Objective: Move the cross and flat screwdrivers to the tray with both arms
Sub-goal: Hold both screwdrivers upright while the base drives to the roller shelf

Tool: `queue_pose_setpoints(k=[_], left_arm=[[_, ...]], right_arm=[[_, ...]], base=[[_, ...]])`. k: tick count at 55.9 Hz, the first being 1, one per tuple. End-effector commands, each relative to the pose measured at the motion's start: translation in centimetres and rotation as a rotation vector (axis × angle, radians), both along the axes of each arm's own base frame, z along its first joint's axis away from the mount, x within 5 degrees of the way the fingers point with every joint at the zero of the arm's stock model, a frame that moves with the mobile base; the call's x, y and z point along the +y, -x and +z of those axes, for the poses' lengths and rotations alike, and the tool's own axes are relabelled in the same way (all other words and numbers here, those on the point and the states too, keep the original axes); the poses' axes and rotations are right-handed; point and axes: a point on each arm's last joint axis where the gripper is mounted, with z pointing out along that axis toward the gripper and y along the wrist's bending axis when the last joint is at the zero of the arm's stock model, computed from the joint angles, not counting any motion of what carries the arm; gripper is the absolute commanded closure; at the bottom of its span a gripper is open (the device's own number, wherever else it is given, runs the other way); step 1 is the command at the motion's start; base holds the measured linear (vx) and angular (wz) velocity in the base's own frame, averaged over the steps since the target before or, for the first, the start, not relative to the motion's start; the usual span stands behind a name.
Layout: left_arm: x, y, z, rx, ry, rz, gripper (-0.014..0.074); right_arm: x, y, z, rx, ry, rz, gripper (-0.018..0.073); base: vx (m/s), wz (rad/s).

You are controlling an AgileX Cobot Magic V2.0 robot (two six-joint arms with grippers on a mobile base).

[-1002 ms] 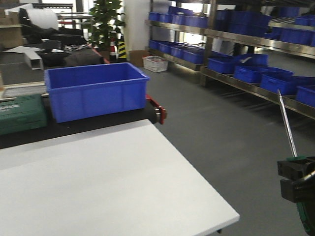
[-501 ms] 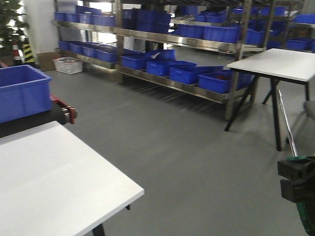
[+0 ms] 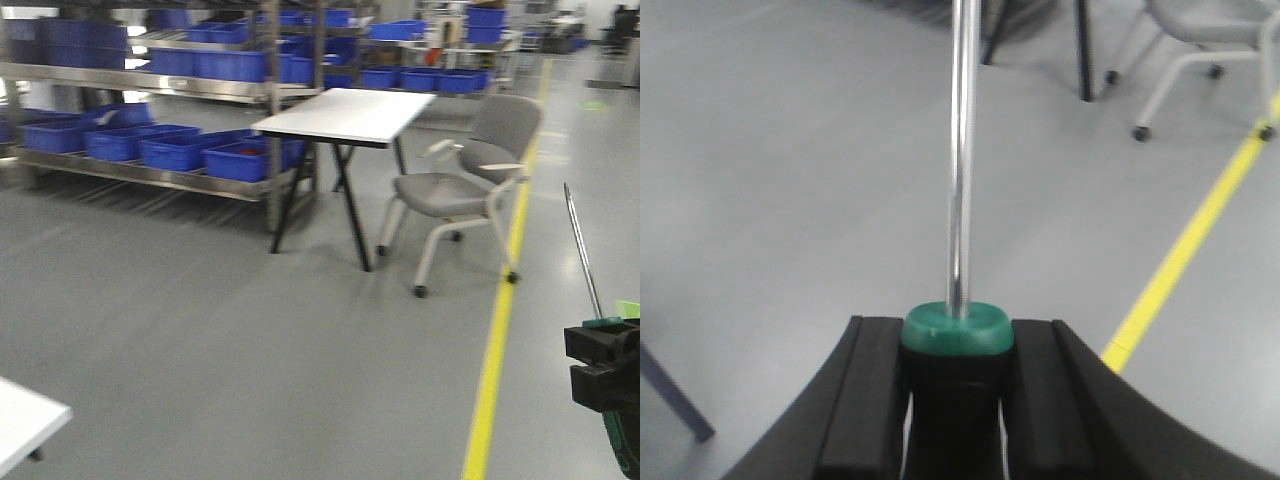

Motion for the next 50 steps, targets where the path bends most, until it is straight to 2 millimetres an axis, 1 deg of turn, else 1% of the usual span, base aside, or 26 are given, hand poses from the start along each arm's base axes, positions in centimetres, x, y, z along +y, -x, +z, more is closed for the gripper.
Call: queue_pose_setpoints(k=[1, 24, 50], left_arm=[[-0.08, 0.16, 1.81, -0.116, 0.032, -0.02, 0.0596], [-0.08, 0.16, 1.81, -0.116, 0.032, -0.02, 0.0596], [-0.08, 0.16, 1.81, -0.116, 0.032, -0.02, 0.0596]], right_arm=[[-0.02, 0.12, 1.99, -0.129, -0.016, 0.006, 0.0567], [-0.03, 0.13, 1.96, -0.127, -0.015, 0.006, 0.0567], [-0.03, 0.13, 1.96, -0.126, -0.015, 0.006, 0.0567]], base=[[0.01, -0.69], [0.08, -0.57], [0.2, -0.39]])
